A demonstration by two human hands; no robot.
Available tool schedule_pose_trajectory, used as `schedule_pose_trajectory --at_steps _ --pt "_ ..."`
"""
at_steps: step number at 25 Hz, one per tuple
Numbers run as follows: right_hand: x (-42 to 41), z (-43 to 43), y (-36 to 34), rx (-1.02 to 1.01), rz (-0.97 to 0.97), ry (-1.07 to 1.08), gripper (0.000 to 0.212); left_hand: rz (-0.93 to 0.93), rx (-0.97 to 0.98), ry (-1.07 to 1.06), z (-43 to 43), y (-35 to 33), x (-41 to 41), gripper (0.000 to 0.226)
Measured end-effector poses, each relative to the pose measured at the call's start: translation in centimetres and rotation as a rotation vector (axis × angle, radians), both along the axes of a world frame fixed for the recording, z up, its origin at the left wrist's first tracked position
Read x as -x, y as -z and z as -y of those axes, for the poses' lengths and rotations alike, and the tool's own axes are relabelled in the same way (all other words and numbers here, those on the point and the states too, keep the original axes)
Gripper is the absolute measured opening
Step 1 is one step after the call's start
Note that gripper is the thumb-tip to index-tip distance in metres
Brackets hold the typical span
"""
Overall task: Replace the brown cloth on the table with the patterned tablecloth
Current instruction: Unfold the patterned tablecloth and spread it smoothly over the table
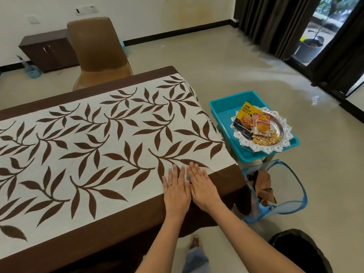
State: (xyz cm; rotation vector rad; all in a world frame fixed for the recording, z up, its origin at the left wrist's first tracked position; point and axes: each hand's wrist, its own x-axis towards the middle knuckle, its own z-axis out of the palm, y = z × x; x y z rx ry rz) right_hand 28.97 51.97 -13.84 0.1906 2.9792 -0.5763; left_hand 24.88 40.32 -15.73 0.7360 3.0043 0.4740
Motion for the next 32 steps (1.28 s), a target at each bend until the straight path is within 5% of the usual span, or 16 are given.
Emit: schedule_pose_trajectory --at_steps 15,22,32 --pt "-2.2 -11.3 0.9 -0.088 0.037 0.263 0.063 0.011 -0.020 -0.065 -0.4 0.4 -0.1 0.056" --pt "8.1 -6.6 0.0 -0.084 -0.048 -0.006 0.062 0.002 -0.111 -0.108 -4.0 -0.8 6.7 0.053" --pt "10.9 -14.5 1.8 -0.061 -0.013 0.136 0.070 0.035 0.021 -0.186 -2.6 1.0 10.3 0.065"
